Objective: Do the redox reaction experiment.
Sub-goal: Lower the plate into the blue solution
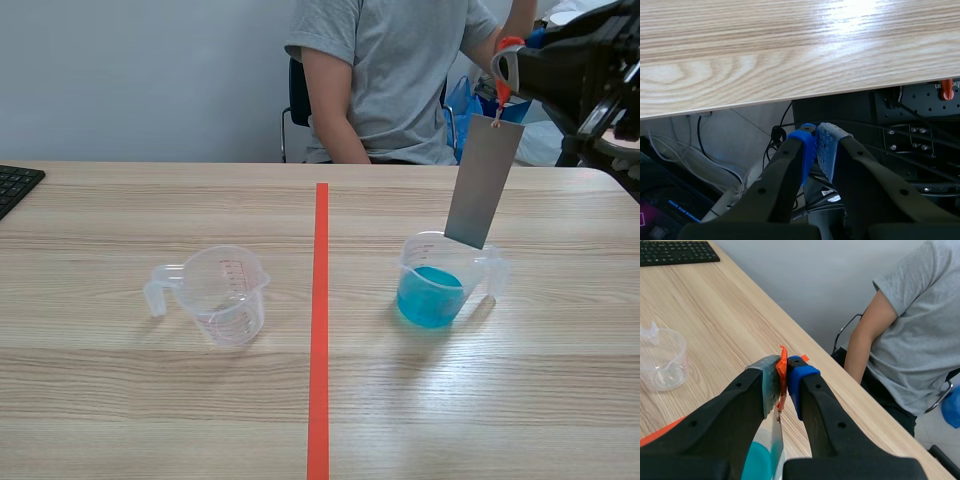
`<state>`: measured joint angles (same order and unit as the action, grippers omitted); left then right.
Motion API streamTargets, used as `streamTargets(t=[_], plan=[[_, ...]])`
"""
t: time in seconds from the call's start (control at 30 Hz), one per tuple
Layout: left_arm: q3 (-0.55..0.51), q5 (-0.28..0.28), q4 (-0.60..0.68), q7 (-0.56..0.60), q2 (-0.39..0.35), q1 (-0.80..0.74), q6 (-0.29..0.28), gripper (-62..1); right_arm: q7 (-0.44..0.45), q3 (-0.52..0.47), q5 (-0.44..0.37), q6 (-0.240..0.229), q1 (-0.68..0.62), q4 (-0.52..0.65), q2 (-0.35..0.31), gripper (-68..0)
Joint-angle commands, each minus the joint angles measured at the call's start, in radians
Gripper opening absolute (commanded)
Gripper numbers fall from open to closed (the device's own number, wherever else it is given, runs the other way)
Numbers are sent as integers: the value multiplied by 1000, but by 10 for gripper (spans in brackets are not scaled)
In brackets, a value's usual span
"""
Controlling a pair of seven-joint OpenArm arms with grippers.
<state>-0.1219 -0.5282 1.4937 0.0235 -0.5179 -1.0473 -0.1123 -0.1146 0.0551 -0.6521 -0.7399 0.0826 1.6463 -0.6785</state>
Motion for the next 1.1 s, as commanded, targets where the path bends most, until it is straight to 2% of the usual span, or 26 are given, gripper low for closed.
streamTargets(t=[0.0,0.23,0.7,0.87,1.07], plan=[[2,-3,15,9,3,3,-6,-569,43,12,3,-6,12,-8,-8,-660],[2,-3,15,9,2,3,-6,-569,161,63,93,-6,14,-61,-2,-660],[2,-3,15,9,2,3,-6,-569,356,163,326,-6,21,-240,85,-660],[2,-3,15,9,2,3,-6,-569,395,190,390,-6,20,-290,102,-660],[2,-3,15,9,2,3,-6,-569,402,200,402,-6,20,-298,103,-660]])
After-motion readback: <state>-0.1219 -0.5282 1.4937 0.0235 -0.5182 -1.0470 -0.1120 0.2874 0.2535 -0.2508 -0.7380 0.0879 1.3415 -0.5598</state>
